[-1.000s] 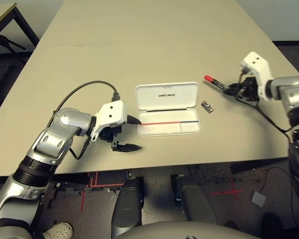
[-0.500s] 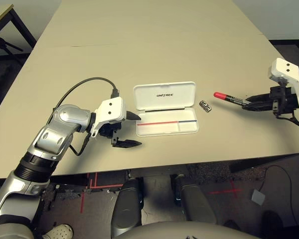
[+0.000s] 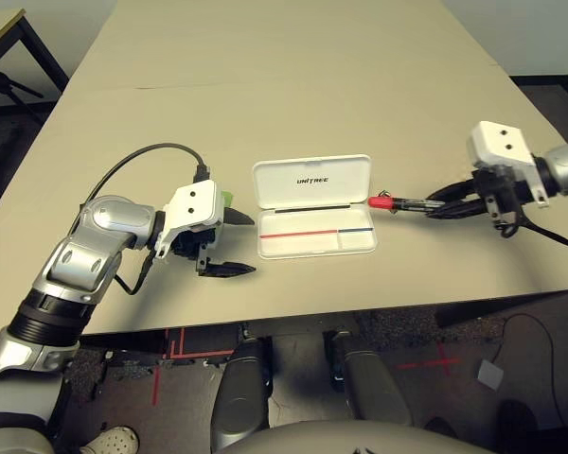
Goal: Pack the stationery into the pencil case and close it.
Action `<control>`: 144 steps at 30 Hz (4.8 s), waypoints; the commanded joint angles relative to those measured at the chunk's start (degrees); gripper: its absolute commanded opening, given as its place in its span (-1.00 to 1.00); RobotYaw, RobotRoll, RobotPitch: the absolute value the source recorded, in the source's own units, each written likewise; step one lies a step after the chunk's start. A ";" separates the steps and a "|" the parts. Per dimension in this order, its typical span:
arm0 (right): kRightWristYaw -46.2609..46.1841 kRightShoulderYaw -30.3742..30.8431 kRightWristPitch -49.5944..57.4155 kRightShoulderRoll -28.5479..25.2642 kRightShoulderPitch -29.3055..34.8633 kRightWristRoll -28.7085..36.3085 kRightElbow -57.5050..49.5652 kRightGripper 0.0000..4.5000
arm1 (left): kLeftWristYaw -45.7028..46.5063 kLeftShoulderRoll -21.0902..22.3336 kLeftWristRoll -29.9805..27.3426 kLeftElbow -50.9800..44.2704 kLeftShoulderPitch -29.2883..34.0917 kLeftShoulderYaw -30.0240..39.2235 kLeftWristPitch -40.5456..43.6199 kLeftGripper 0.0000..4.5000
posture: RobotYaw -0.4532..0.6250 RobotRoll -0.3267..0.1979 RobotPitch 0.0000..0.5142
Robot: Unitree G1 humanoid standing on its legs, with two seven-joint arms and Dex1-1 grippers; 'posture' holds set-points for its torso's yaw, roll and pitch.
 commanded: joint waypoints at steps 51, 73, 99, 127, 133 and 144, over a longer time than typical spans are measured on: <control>-2.45 -2.28 5.02 9.57 -0.33 7.48 2.24 0.98 | 28.25 -8.49 -3.29 -6.18 -2.38 8.69 31.09 1.00 | -0.13 0.25 -0.37; 3.03 -4.45 0.42 -0.29 -3.09 11.18 12.24 0.98 | 53.71 -15.91 -1.56 -10.33 -5.42 11.97 61.35 1.00 | -0.13 0.25 -0.37; 3.03 -1.99 -0.27 -2.35 -3.23 16.34 12.13 1.00 | 54.56 -18.07 -2.00 -6.77 -5.72 9.22 65.55 -0.44 | -0.15 0.25 -0.31; 3.03 -2.04 -3.54 -1.60 -3.60 15.47 16.55 1.00 | 16.59 9.20 -1.84 -8.43 1.11 0.04 24.95 -0.52 | -0.11 0.25 -0.30; 3.03 -2.30 -3.61 -2.07 -3.39 15.46 16.64 1.00 | 11.10 10.30 -0.44 -9.60 -0.96 -2.73 21.01 -0.52 | -0.13 0.25 -0.31; 3.03 -3.44 -3.44 -2.36 -3.03 15.09 15.92 1.00 | 3.83 5.28 2.90 -8.16 -8.01 -9.91 14.36 -0.52 | -0.20 0.25 -0.33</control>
